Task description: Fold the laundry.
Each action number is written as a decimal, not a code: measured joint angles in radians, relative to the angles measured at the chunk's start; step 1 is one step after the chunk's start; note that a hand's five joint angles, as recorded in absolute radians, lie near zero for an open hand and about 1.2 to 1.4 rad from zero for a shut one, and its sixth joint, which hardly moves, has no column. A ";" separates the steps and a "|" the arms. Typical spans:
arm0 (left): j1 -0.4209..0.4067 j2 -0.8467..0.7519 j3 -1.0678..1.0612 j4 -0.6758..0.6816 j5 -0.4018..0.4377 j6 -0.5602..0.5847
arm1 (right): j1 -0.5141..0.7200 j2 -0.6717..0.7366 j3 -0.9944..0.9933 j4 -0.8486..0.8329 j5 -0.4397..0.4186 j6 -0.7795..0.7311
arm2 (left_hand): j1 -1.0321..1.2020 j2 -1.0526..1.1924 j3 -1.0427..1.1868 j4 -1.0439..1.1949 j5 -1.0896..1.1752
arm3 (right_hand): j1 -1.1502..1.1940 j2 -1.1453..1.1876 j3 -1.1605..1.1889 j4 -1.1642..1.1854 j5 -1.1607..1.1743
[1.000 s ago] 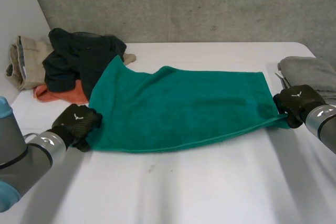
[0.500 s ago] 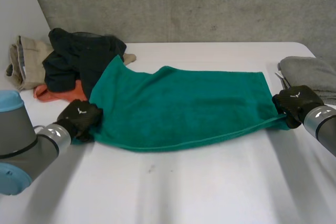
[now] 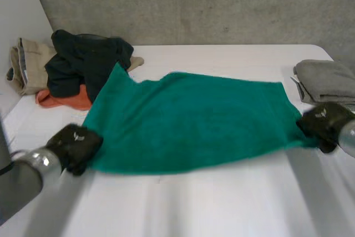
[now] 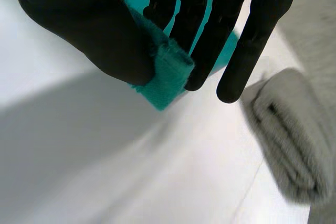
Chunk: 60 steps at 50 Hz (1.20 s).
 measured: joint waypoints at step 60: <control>-0.281 -0.409 0.661 0.197 -0.258 -0.043 | 0.095 0.166 -0.245 -0.272 0.155 0.179 | -0.935 -0.991 -0.984 -0.999 -0.940 | -0.917 -0.973 -0.988 -0.999 -0.978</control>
